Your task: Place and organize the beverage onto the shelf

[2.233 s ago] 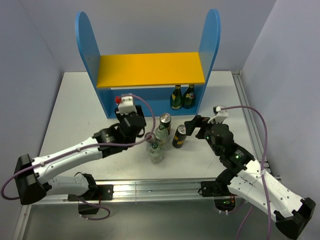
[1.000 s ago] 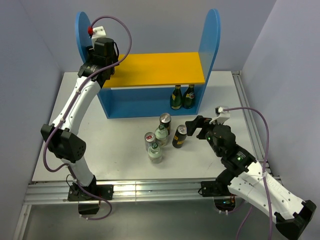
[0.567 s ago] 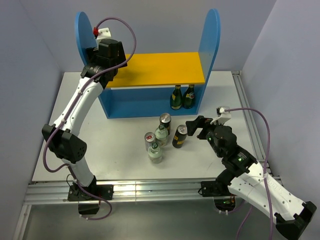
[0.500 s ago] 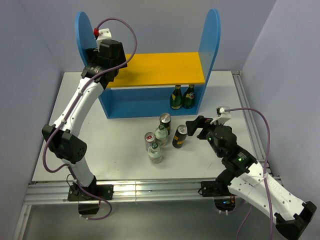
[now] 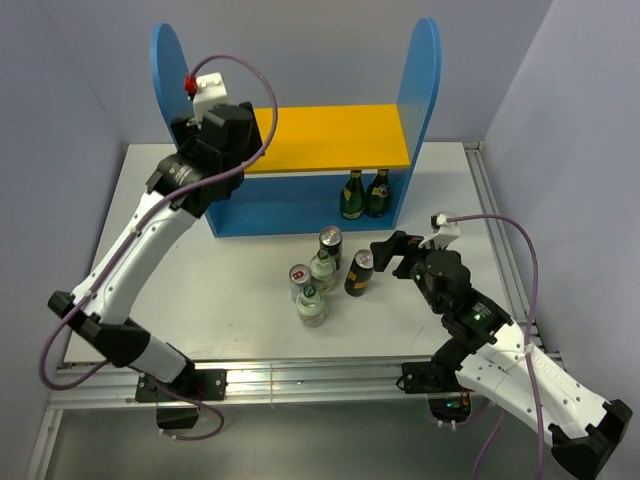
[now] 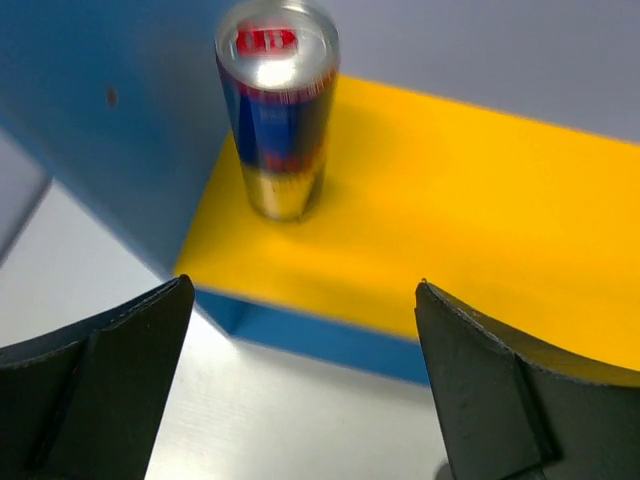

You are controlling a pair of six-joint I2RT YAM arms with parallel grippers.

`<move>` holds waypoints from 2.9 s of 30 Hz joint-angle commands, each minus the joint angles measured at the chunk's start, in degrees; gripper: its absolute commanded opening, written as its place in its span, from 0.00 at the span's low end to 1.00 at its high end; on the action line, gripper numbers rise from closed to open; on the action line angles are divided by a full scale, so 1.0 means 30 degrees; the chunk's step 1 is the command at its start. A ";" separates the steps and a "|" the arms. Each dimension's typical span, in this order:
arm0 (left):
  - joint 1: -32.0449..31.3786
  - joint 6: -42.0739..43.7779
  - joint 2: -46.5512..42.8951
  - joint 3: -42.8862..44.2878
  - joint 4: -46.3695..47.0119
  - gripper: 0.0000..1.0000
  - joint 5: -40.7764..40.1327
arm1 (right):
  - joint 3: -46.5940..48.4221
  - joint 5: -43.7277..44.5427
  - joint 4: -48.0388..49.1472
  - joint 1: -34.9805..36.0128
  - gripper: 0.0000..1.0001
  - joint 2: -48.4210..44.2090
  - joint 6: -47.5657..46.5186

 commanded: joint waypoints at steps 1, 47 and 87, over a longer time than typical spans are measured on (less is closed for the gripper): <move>-0.2317 -0.2314 -0.1952 -0.2366 -0.1746 0.99 -0.1119 | -0.0071 0.0457 0.0601 0.0101 1.00 0.0092 0.0021; -1.2260 -1.1021 -0.1665 -2.0809 0.9121 0.99 0.0173 | 0.0075 0.0867 0.0103 0.0101 1.00 -0.0143 -0.0068; -1.0004 -0.8792 -0.1921 -2.0461 1.0192 0.00 -0.1996 | -0.0013 0.0633 0.0279 0.0101 1.00 -0.0054 -0.0009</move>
